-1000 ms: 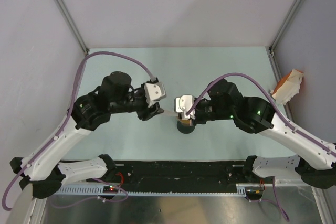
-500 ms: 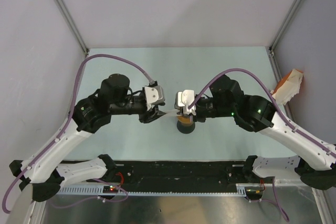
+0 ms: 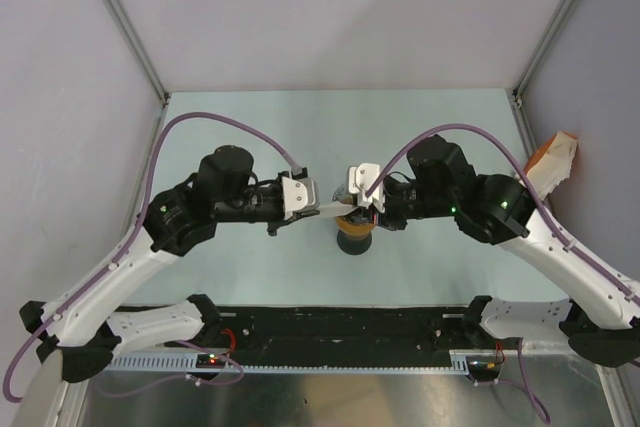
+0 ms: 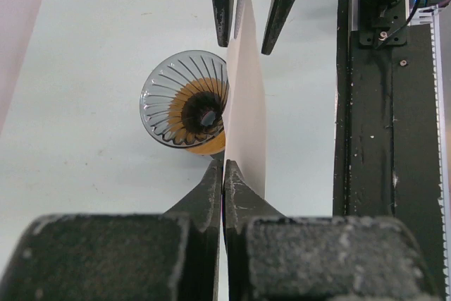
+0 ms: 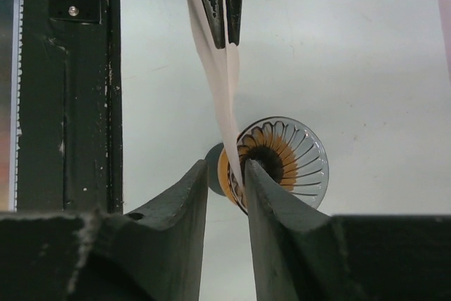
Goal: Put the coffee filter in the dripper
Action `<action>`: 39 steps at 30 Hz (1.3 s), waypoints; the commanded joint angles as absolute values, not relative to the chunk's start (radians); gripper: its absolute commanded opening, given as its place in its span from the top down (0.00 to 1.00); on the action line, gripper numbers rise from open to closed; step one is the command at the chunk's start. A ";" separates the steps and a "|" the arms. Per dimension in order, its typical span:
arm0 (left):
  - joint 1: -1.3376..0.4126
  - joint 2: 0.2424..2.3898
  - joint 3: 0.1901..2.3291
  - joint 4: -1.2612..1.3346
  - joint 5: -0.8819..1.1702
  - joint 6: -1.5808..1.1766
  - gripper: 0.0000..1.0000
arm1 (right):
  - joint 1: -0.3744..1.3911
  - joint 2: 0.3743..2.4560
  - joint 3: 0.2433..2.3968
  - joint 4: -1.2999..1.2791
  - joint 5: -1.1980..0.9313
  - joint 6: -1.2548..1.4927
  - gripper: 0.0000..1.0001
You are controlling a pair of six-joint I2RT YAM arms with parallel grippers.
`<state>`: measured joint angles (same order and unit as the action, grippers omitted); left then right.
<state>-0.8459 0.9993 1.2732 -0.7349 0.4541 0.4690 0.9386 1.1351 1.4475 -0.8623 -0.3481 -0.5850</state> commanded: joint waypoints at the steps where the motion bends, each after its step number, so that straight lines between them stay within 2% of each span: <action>1: -0.874 1.005 1.277 -0.706 0.407 0.539 1.00 | 0.940 1.140 1.516 -0.921 -0.335 -0.606 0.70; 2: -0.877 1.010 1.279 -0.706 0.398 0.543 1.00 | 0.941 1.144 1.518 -0.919 -0.332 -0.607 0.72; 5: -0.883 1.018 1.286 -0.706 0.380 0.554 1.00 | 0.943 1.160 1.523 -0.919 -0.329 -0.615 0.88; 7: -0.884 1.019 1.291 -0.707 0.375 0.561 1.00 | 0.944 1.170 1.525 -0.916 -0.328 -0.616 0.94; 13: -0.887 1.028 1.304 -0.707 0.365 0.565 1.00 | 0.949 1.191 1.534 -0.897 -0.309 -0.612 0.84; 16: -0.890 1.035 1.315 -0.706 0.367 0.563 1.00 | 0.949 1.198 1.538 -0.885 -0.307 -0.615 0.97; 18: -0.889 1.044 1.329 -0.706 0.359 0.535 1.00 | 0.950 1.197 1.533 -0.871 -0.297 -0.611 0.99; 23: -0.884 1.089 1.381 -0.704 0.280 0.362 0.72 | 0.952 1.165 1.491 -0.792 -0.247 -0.597 1.00; 29: -0.833 1.106 1.396 -0.654 0.270 0.199 0.51 | 0.967 1.139 1.456 -0.761 -0.229 -0.614 1.00; 33: -0.780 1.102 1.387 -0.633 0.271 0.111 0.42 | 0.974 1.129 1.454 -0.744 -0.205 -0.605 1.00; 39: -0.642 1.098 1.348 -0.595 0.360 -0.112 0.38 | 0.999 1.116 1.439 -0.726 -0.148 -0.579 1.00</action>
<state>-0.7109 1.1084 1.3563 -0.6594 0.2966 0.0811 0.9787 1.1481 1.4525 -0.7818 -0.2020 -0.6003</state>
